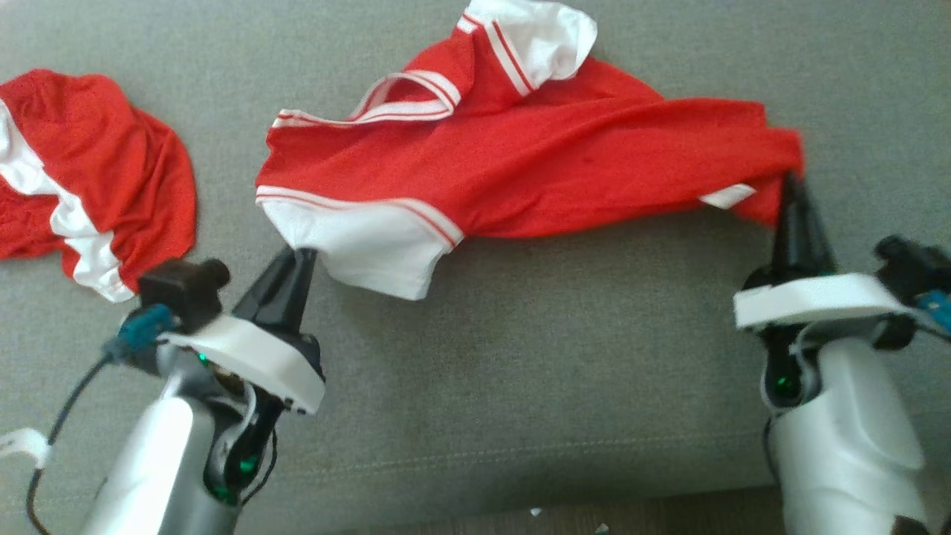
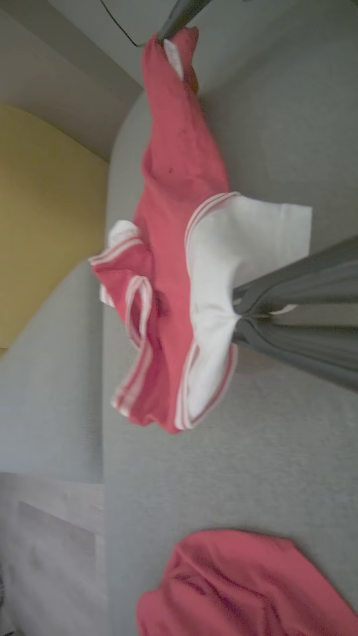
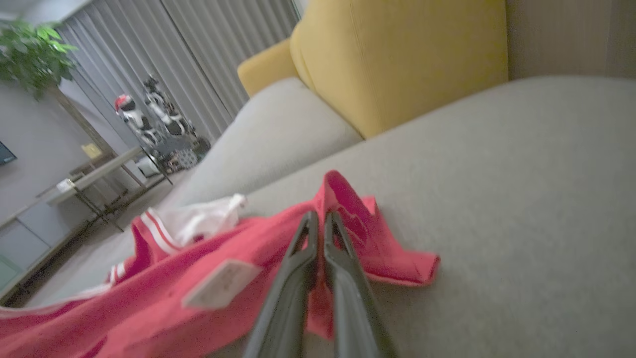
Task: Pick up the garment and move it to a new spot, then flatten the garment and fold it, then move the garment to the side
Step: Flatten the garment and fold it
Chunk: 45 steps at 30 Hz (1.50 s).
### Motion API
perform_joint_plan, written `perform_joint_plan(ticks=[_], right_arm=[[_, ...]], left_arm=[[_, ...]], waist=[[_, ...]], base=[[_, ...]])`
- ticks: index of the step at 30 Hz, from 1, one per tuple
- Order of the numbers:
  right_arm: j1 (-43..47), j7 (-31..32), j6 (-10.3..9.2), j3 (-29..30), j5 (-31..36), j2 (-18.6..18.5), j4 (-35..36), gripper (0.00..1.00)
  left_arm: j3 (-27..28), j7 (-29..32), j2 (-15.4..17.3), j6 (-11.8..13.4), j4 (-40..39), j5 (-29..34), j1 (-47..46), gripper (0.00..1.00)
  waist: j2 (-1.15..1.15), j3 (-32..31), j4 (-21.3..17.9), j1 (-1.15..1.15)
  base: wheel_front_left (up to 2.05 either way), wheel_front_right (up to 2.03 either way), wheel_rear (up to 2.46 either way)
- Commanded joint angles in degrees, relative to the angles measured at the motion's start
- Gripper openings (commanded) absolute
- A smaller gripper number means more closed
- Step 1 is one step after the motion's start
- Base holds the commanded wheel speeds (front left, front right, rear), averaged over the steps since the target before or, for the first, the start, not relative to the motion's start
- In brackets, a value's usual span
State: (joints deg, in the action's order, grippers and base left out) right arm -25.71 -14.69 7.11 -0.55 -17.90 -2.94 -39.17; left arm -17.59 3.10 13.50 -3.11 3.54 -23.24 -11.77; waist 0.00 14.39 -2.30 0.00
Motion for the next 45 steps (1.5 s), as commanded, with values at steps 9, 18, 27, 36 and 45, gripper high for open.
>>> perform_joint_plan(ticks=[9, 18, 27, 36, 45], right_arm=[[-1.7, 0.6, 0.37, 1.5, 5.4, -1.9, 19.8, 0.0], [-15.0, 15.2, 0.37, -2.8, -3.3, -9.7, 25.5, 0.0], [-19.1, 23.1, 0.37, -9.7, -7.7, -16.3, 24.4, 0.0], [-4.6, 22.0, 0.37, -12.3, -7.7, -15.6, 21.4, 0.44], [11.3, 20.2, 0.37, -6.6, -6.7, -10.6, 26.7, 1.0]], left_arm=[[8.2, -0.7, 0.1, -2.1, -10.6, -9.1, -16.5, 0.0], [11.3, 12.0, 1.4, -0.4, -2.7, -16.6, -37.5, 0.0], [8.6, 11.9, 1.0, -1.7, 10.2, -15.4, -46.6, 0.0], [6.2, 6.8, 2.4, -3.3, 8.4, -15.6, -29.9, 0.0], [8.0, 2.2, 2.8, -2.7, 2.8, -17.0, -18.7, 0.0]], waist=[[0.0, -4.8, -0.9, 0.0], [0.0, -4.8, -2.4, 0.0], [0.0, 1.5, -1.4, 0.0], [0.0, 4.8, 0.2, 0.0], [0.0, 7.2, 2.1, 0.0]], base=[[0.0, 0.0, 0.0], [0.0, 0.0, 0.0], [0.0, 0.0, 0.0], [0.0, 0.0, 0.0], [0.0, 0.0, 0.0]])
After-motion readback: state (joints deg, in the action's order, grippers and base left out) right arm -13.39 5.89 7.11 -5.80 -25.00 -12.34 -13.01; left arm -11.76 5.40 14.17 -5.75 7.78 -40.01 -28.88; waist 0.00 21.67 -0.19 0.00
